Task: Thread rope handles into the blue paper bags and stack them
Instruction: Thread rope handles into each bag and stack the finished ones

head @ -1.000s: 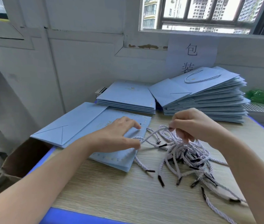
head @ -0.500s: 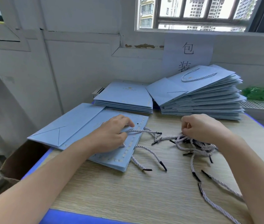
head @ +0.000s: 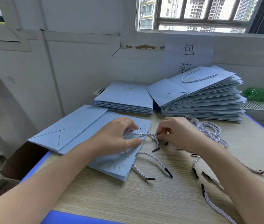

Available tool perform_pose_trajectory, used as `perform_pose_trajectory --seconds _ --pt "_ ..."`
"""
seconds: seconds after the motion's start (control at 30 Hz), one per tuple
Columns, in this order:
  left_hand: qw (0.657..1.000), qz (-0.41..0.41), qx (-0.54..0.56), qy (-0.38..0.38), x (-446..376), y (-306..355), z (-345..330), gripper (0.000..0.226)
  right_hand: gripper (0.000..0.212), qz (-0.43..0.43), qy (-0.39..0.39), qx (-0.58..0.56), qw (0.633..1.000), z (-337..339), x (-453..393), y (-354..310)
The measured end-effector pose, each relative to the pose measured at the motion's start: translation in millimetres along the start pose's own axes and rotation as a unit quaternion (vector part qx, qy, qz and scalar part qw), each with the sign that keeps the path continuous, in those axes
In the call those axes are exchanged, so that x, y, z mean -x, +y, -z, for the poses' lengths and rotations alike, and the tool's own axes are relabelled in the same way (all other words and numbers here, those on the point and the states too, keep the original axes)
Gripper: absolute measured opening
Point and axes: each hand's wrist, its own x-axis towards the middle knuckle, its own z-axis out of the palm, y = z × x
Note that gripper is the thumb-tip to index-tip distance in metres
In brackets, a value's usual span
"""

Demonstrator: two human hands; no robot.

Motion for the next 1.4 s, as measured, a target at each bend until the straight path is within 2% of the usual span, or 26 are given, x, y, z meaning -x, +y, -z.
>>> perform_pose_trajectory --seconds 0.1,0.17,0.23,0.33,0.57,0.77,0.87,1.03,1.23,1.4 --pt "1.0 -0.005 -0.009 -0.014 1.9 5.9 -4.5 0.041 0.003 -0.011 0.053 -0.082 0.995 5.7 1.4 0.4" --pt "0.997 0.001 -0.061 -0.042 3.3 12.4 -9.5 0.056 0.01 -0.029 0.071 -0.175 0.982 7.9 1.5 -1.5" --pt "0.993 0.01 -0.096 -0.069 4.9 17.6 -12.5 0.065 0.018 -0.033 0.067 -0.262 0.962 6.2 0.4 -6.5" --pt "0.993 0.022 -0.087 -0.079 5.7 20.1 -11.6 0.071 0.023 -0.031 0.052 -0.302 0.951 -2.6 -1.8 -13.3" --pt "0.993 0.048 -0.056 -0.088 4.9 21.9 -8.6 0.059 0.017 -0.038 0.094 -0.24 0.965 -24.9 -11.8 -25.7" --pt "0.998 0.046 -0.01 -0.033 1.4 15.5 -8.3 0.042 0.004 0.013 0.095 -0.129 0.987 -29.8 -19.2 -22.8" --pt "0.999 0.051 0.0 -0.015 -0.2 14.0 -6.4 0.042 0.013 0.036 0.075 -0.103 0.991 -26.8 -17.4 -22.4" --pt "0.996 0.076 0.038 0.028 0.6 15.3 0.7 0.044 0.036 0.015 0.01 -0.127 0.992 -10.5 -8.5 -16.8" --pt "0.992 0.08 0.063 0.069 3.2 16.3 6.8 0.036 0.043 0.033 0.015 -0.189 0.981 -3.5 -0.5 -17.7" --pt "0.991 0.08 0.058 0.091 1.7 14.8 8.5 0.032 0.046 0.024 0.021 -0.153 0.988 -6.7 -4.1 -20.4"
